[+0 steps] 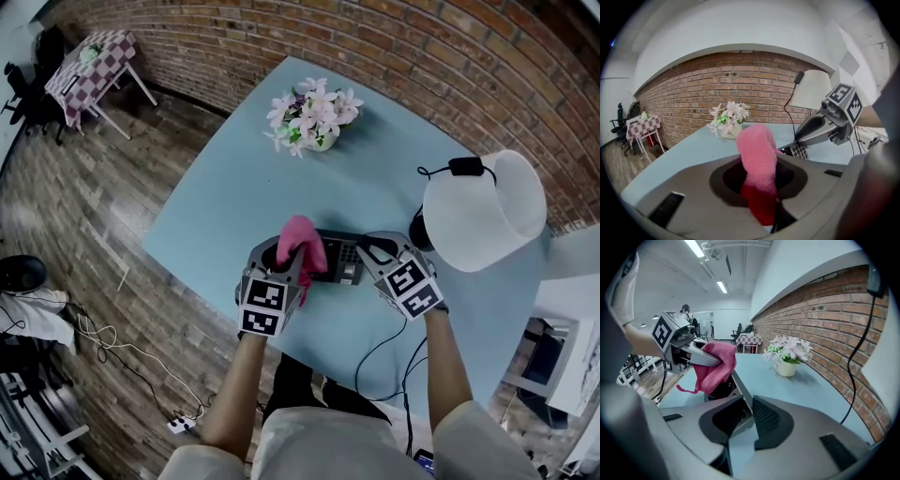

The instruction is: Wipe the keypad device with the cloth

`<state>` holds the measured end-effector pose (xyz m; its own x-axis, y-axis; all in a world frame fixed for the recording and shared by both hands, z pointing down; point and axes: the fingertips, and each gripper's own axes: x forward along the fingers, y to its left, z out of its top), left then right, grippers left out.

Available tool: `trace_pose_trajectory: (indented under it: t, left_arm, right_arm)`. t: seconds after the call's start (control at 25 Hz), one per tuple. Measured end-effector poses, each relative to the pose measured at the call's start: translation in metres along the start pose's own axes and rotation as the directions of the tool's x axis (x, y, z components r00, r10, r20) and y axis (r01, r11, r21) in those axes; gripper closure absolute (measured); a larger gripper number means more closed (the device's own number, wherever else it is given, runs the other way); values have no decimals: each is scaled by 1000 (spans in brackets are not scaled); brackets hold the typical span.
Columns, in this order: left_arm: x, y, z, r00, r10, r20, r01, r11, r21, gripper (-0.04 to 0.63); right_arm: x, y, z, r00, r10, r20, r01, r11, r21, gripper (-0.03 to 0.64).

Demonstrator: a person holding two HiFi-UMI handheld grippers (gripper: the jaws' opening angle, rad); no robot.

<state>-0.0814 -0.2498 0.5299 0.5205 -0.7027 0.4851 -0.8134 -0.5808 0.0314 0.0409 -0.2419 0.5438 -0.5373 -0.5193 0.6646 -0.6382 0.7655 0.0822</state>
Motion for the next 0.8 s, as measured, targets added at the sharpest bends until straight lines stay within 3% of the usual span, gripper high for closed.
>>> trace_pose_trajectory:
  t: [0.32, 0.8]
  left_arm:
    - [2, -6, -19, 1000, -2, -25, 2, 1000, -18, 466]
    - [-4, -20, -74, 991, -14, -130, 14, 1000, 2, 465]
  right_arm:
    - [0, 3, 0, 1000, 14, -13, -15, 998, -57, 525]
    - [1, -1, -8, 1000, -3, -28, 1, 997, -80, 524]
